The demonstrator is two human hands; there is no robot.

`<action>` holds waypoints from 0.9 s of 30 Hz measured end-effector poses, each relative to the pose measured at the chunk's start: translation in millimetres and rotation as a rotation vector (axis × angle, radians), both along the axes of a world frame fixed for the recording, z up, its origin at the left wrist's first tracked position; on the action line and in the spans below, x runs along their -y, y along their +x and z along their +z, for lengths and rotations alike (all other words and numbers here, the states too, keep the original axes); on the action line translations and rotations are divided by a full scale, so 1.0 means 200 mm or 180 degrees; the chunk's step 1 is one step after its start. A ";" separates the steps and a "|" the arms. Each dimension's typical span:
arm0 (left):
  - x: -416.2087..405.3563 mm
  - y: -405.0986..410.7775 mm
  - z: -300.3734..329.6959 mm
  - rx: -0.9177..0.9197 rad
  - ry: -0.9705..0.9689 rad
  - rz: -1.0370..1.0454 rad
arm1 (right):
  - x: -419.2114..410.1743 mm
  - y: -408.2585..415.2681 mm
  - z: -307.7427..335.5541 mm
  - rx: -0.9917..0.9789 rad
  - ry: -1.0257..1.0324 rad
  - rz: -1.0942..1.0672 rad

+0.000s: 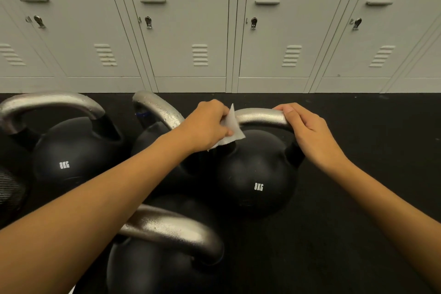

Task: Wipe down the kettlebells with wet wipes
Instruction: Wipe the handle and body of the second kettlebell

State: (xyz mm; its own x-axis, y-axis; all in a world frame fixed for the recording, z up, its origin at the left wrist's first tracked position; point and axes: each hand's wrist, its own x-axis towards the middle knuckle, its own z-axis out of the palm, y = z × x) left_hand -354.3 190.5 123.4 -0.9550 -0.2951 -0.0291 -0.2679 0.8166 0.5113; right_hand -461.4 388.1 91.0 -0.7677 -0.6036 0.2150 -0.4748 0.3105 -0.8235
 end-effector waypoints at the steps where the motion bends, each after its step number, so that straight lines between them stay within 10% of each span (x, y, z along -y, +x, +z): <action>1: -0.02 -0.01 0.03 -0.0107 -0.0002 -0.0095 | 0.00 0.00 0.00 -0.0014 0.0003 -0.0005; 12: -0.02 -0.01 -0.01 0.0375 0.1623 -0.0108 | 0.01 0.00 -0.01 -0.0027 -0.0054 -0.0037; 18: -0.11 -0.11 0.10 0.0376 0.1034 -0.0435 | 0.00 0.00 -0.01 -0.0063 -0.0068 -0.0034; 27: -0.02 -0.19 0.00 0.0582 0.1712 0.0183 | 0.00 0.00 -0.01 -0.0086 -0.0082 -0.0027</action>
State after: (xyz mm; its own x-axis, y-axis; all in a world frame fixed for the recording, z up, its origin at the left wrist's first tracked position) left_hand -392.2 194.2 123.8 -0.9033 -0.2443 -0.3528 -0.4272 0.4357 0.7922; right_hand -460.9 387.7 89.1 -0.7665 -0.5911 0.2511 -0.4944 0.2935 -0.8182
